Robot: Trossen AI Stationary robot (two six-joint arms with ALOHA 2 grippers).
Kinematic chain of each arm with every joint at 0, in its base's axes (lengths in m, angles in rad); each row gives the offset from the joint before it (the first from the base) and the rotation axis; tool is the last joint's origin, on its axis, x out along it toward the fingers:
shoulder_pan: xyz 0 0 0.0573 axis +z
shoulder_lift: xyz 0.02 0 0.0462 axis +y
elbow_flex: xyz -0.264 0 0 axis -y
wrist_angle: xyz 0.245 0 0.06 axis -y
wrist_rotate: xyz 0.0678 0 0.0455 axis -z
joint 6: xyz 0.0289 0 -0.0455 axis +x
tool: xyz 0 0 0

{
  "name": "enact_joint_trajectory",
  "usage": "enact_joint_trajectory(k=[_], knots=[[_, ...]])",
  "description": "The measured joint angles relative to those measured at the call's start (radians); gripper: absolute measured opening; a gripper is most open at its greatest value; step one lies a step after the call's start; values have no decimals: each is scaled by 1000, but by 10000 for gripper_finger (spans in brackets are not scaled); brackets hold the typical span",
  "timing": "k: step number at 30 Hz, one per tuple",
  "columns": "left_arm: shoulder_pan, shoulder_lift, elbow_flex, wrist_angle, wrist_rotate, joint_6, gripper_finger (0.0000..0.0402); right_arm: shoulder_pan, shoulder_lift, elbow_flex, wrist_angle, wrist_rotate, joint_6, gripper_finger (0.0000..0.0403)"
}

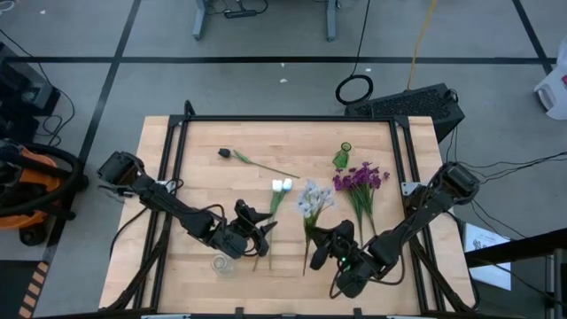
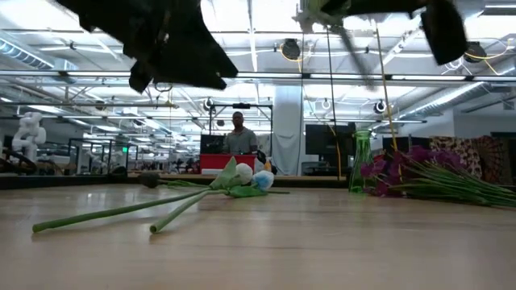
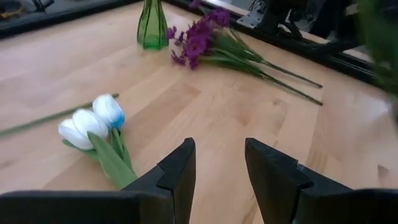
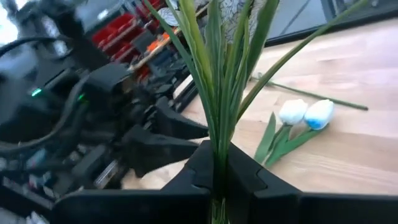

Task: Sort flowers into vase by color
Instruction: Move the dark white flower to the center of the table

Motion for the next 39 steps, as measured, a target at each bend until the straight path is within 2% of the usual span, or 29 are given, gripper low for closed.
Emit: enact_joint_trajectory(k=[3, 10, 16, 20, 27, 30, 35, 39], knots=[[0, -57, 0, -51, -9, 24, 144, -25, 41, 0, 72, 10, 17, 8], [-3, -170, 0, -223, -103, 25, 144, -91, 179, 0, 375, 1, -57, 9], [14, -198, 0, -232, -113, 48, 144, -158, 282, 0, 644, -117, -142, 9], [24, -200, 0, -260, -113, 48, 144, -211, 336, 0, 744, -217, -194, 9], [27, -200, 0, -285, -112, 43, 144, -284, 404, 37, 747, -403, -219, 9], [27, -200, 0, -286, -112, 43, 144, -302, 418, 57, 724, -446, -219, 9], [27, -200, 0, -293, -112, 42, 144, -316, 423, 67, 678, -457, -218, 18], [27, -200, 0, -301, -112, 42, 144, -322, 423, 67, 637, -460, -217, 43]])
